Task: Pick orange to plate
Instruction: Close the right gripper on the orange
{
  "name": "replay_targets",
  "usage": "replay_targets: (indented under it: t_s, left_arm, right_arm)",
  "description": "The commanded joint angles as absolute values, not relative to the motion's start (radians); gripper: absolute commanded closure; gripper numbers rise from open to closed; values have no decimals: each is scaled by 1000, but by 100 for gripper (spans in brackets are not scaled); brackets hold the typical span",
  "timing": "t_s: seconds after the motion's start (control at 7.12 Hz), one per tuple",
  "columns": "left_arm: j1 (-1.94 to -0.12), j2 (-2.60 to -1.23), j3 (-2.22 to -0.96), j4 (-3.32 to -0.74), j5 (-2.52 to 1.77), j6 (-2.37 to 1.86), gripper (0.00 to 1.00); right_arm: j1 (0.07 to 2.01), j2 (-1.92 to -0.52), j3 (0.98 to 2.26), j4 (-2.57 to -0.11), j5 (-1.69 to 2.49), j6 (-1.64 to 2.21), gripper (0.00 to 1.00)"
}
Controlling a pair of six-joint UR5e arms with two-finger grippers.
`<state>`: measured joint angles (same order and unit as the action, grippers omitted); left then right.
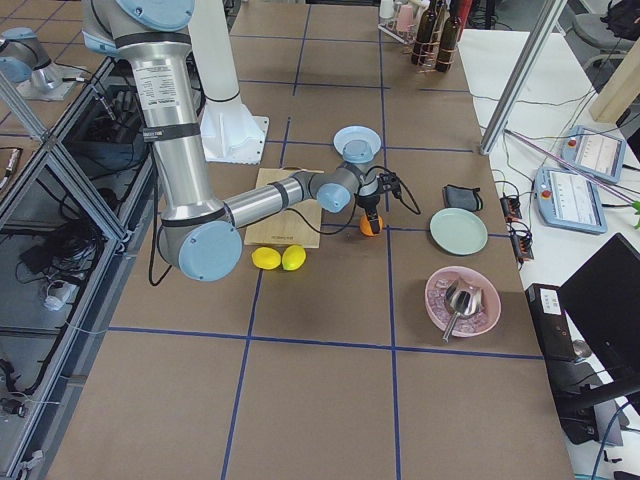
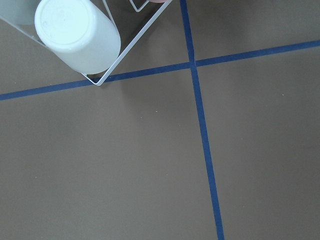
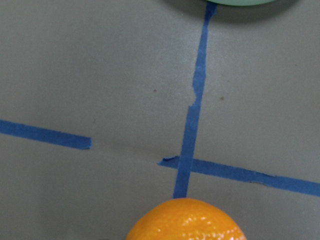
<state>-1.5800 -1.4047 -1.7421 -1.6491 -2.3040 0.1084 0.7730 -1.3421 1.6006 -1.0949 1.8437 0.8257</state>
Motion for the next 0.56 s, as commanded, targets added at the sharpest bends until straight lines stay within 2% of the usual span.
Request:
replay_targets:
  t_s: [0.0,0.14,0.28,0.42]
  left_arm:
    - [-1582,-1404,-1743,-1651,-2304,109,0]
    - [-1582,-1404,-1743,-1651,-2306,109,0]
    - [-1582,-1404,-1744,-1651,-2304,109,0]
    - [-1582,-1404,-1744,-1649,-2306,107,0]
  right_arm:
    - [762,-1339,1600,-1095,1830,833,55]
    - [761,-1319,1603,-1109,1830,836,93]
    - [761,-1274,1614,-1138,1832,842,100]
    - [753,-1178,1637,-1235,1838,918,100]
